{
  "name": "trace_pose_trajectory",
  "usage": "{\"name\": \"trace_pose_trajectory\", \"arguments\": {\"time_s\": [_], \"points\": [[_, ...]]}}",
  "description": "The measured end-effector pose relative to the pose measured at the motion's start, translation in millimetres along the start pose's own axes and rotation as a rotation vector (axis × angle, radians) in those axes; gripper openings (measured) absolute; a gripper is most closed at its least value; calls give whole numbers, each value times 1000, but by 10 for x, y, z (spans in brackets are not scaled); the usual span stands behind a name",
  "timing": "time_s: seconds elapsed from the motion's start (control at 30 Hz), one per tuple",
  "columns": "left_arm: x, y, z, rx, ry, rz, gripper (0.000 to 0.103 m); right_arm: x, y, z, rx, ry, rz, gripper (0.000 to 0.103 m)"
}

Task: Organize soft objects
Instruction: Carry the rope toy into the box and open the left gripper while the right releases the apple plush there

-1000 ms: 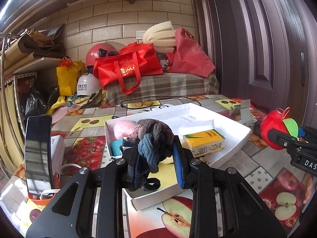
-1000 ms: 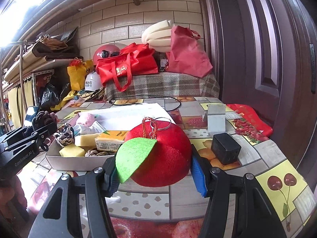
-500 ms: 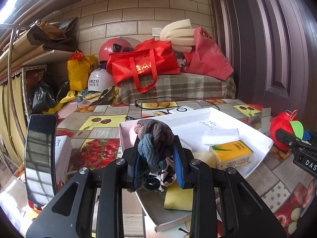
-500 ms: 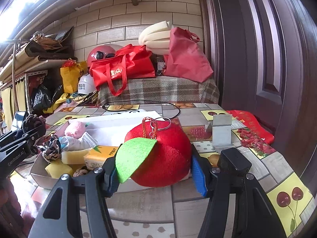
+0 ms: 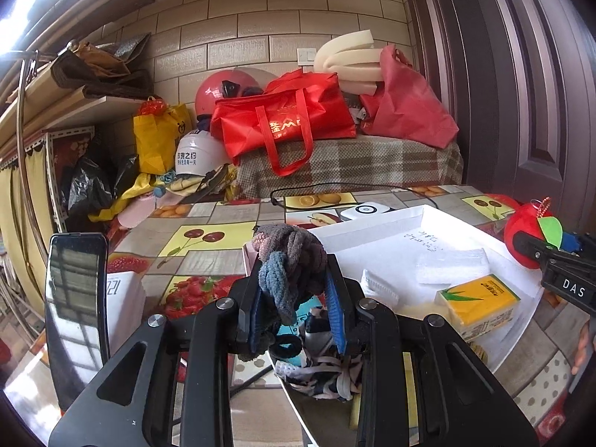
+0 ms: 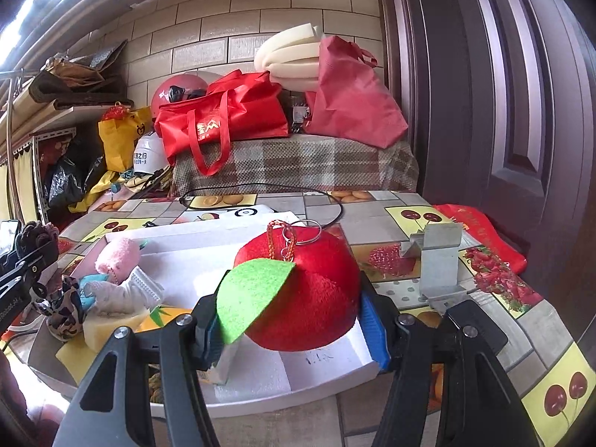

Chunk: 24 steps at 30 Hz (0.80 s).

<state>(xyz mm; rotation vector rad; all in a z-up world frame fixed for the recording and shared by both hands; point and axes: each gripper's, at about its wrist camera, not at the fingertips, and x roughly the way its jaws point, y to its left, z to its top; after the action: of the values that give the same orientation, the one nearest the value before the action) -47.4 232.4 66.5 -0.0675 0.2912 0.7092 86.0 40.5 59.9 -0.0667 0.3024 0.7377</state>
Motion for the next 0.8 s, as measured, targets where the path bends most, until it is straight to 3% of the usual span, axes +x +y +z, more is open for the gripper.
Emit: {"name": "trace_pose_trajectory", "arguments": {"time_s": [0.2, 0.37, 0.57, 0.63, 0.67, 0.7, 0.73, 0.77, 0.8], "points": [[130, 53, 51, 1, -17, 9, 28, 220, 82, 73, -19, 19, -2, 61], [109, -1, 63, 36, -58, -52, 28, 263, 239, 110, -76, -11, 48, 61], [288, -156, 96, 110, 11, -120, 28, 384, 332, 136, -107, 23, 92, 61], [316, -156, 100, 106, 24, -126, 34, 428, 321, 138, -99, 43, 98, 64], [321, -149, 101, 102, 25, -122, 44, 444, 315, 139, -95, 51, 103, 66], [314, -141, 103, 97, 22, -111, 61, 455, 314, 138, -94, 57, 103, 67], [304, -137, 103, 93, 16, -102, 72, 460, 321, 135, -96, 60, 102, 76], [308, -144, 102, 94, 18, -100, 98, 452, 334, 132, -101, 58, 96, 87], [312, -150, 101, 97, 20, -95, 103, 437, 352, 128, -110, 51, 91, 89]]}}
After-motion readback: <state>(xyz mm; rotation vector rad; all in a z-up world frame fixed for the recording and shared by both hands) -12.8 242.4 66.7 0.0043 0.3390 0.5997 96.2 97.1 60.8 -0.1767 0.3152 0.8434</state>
